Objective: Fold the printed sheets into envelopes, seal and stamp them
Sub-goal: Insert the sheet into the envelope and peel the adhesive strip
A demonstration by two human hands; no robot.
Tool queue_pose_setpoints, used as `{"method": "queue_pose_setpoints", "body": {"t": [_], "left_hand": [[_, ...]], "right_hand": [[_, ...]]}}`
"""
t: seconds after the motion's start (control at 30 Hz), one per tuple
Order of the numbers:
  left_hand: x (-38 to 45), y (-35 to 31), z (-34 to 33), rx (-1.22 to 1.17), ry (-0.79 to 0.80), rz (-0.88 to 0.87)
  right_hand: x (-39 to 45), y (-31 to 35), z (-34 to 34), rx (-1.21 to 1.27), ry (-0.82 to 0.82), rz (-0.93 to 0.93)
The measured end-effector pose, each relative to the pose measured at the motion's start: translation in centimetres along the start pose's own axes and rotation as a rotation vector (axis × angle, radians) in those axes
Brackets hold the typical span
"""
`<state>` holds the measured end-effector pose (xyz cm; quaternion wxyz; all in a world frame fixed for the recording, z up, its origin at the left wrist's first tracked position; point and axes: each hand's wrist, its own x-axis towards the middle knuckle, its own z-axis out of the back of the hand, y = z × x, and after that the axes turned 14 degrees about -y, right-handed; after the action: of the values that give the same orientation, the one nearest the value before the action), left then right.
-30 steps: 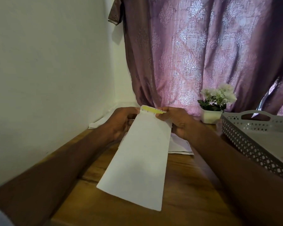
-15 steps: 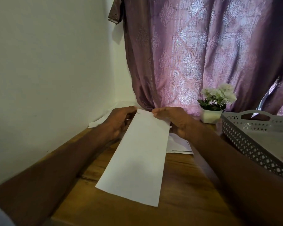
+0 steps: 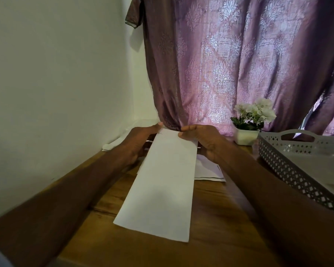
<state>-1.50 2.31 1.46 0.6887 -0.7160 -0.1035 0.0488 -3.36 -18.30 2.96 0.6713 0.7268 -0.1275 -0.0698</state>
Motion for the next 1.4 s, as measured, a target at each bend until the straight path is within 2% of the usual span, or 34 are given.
{"method": "queue_pose_setpoints", "body": {"t": [0.17,0.47,0.6,0.77,0.87,0.93,1.03,1.17,1.23,1.4], "left_hand": [[-0.3,-0.1,0.2,0.025,0.065,0.017],[-0.2,-0.5,0.7,-0.017,-0.037,-0.028],[-0.1,-1.0,1.2,-0.116,-0.085,0.011],[-0.5,-1.0,0.8,-0.103,-0.074,0.020],[-0.7,-0.9,0.3,-0.025,-0.082,-0.057],[-0.5,-1.1,0.4,0.051,-0.145,-0.140],[0.1,-1.8,1.0,0.047,-0.245,-0.151],[1.2,-2.3,1.8,0.094,-0.329,-0.248],[1.3,-2.2,1.6,0.098,-0.291,-0.305],[0.8,-2.3,1.4,0.213,-0.008,-0.327]], "right_hand": [[0.0,0.0,-0.5,-0.022,0.005,0.004],[1.3,-0.1,1.9,-0.011,-0.036,-0.134],[1.7,-0.4,2.8,0.087,-0.100,-0.168],[0.9,-0.1,2.2,0.115,0.082,-0.174],[0.3,-0.2,0.7,0.088,0.119,-0.119],[0.4,-0.2,0.2,0.081,0.087,-0.088],[0.9,-0.1,0.6,0.104,0.058,-0.075],[1.6,-0.4,1.7,0.144,0.072,-0.108],[1.5,-0.6,1.7,0.145,0.114,-0.125],[0.7,-0.4,0.1,0.107,0.222,-0.113]]}}
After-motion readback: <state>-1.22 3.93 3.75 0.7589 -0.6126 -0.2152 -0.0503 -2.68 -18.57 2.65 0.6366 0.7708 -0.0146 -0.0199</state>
